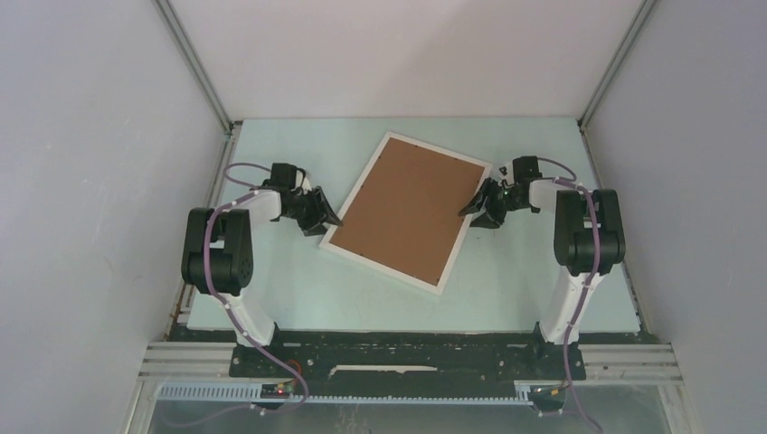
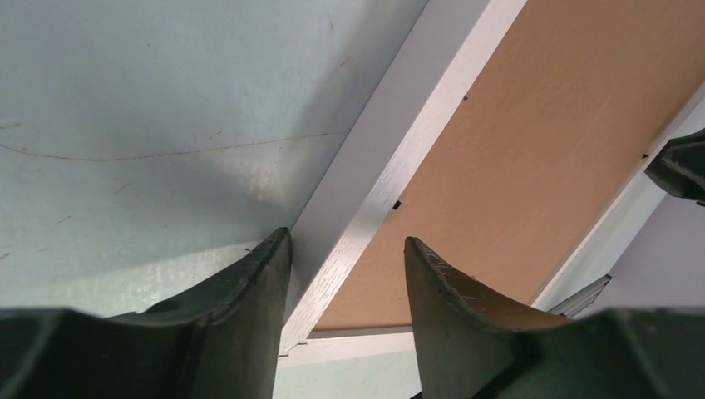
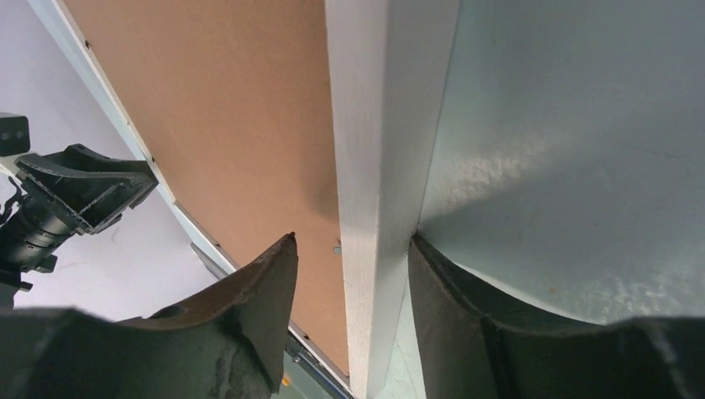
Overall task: Put the photo into the frame
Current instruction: Adjust the photo frame at the center of the board, then install the photo frame at the center of the board.
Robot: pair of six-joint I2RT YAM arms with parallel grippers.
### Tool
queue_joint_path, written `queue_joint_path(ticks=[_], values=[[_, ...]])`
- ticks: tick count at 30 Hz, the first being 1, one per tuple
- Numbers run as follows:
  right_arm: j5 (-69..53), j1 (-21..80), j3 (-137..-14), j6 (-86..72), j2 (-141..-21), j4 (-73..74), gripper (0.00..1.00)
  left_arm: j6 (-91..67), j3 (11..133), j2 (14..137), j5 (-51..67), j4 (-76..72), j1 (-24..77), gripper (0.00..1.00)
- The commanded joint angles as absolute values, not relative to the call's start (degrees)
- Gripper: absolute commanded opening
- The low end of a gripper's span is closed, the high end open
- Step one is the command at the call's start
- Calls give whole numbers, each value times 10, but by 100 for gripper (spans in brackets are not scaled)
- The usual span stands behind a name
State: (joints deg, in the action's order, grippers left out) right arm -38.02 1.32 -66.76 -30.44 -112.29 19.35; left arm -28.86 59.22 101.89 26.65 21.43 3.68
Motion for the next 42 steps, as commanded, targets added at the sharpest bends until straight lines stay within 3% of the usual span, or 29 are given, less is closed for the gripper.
queue_joint_path(ticks=[1,9,15,42], values=[[-396,5,-648,-293,-1089,175,57,-261,582,998,265,257,49,51],[-405,-28,-638,-294,-1084,169,56,-245,586,1007,255,270,49,41],[-408,-26,-638,-302,-1095,159,45,-240,589,1004,251,273,49,37],[-355,18,-638,-282,-1097,192,43,-238,594,1005,251,274,50,29]])
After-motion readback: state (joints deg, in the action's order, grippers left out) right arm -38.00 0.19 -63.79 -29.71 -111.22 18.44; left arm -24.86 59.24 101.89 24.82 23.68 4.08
